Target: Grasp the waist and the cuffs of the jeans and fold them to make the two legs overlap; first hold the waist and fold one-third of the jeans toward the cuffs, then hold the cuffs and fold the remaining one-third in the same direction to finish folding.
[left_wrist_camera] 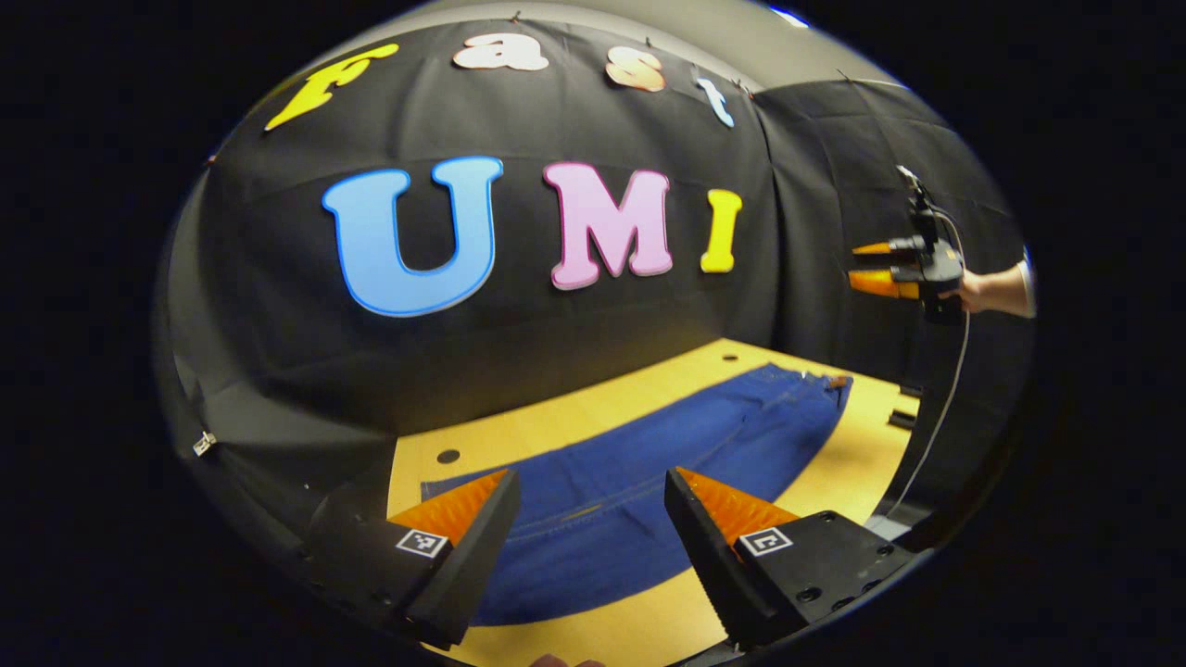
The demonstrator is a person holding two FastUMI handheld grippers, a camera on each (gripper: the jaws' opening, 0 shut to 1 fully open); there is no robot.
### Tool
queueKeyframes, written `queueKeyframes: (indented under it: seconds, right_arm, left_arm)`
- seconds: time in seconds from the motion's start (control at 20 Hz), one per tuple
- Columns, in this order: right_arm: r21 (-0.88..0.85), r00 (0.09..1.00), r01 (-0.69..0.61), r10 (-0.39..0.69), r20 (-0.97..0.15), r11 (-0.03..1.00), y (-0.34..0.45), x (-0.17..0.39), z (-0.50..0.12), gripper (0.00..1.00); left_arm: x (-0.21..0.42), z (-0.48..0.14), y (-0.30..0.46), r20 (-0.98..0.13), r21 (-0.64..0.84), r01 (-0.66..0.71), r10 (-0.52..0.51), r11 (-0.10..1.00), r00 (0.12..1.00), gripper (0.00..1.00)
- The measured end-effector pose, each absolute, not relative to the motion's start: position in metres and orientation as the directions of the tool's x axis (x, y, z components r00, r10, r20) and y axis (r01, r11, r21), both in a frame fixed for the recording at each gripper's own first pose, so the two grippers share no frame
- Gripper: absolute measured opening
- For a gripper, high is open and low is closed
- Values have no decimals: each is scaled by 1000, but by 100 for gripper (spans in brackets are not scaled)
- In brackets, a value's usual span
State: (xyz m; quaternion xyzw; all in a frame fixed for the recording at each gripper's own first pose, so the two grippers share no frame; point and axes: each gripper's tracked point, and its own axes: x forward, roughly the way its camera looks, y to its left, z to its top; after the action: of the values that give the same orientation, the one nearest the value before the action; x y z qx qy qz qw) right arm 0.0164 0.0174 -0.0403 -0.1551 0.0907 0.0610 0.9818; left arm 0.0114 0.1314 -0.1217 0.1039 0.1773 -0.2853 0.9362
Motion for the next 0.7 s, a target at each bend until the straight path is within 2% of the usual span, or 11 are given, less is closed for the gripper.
queueKeyframes:
  seconds: [0.2,0.35,0.45,0.55,0.7]
  right_arm:
    - [-345,927,-286,167,-337,894,10,21,-74,96]
    - [-403,864,-410,207,-459,818,8,18,-113,97]
    - [-408,819,-486,240,-521,773,11,16,-139,96]
    - [-372,754,-557,265,-602,742,11,11,-176,97]
    - [-278,595,-690,304,-744,669,11,-1,-238,96]
  left_arm:
    - [0,-179,155,-563,156,717,-535,680,630,97]
    - [-6,-223,176,-693,161,799,-510,579,509,97]
    - [-4,-246,190,-752,141,818,-477,558,455,97]
    - [-3,-266,197,-788,118,831,-458,543,411,97]
    - [10,-290,200,-835,120,844,-407,523,371,97]
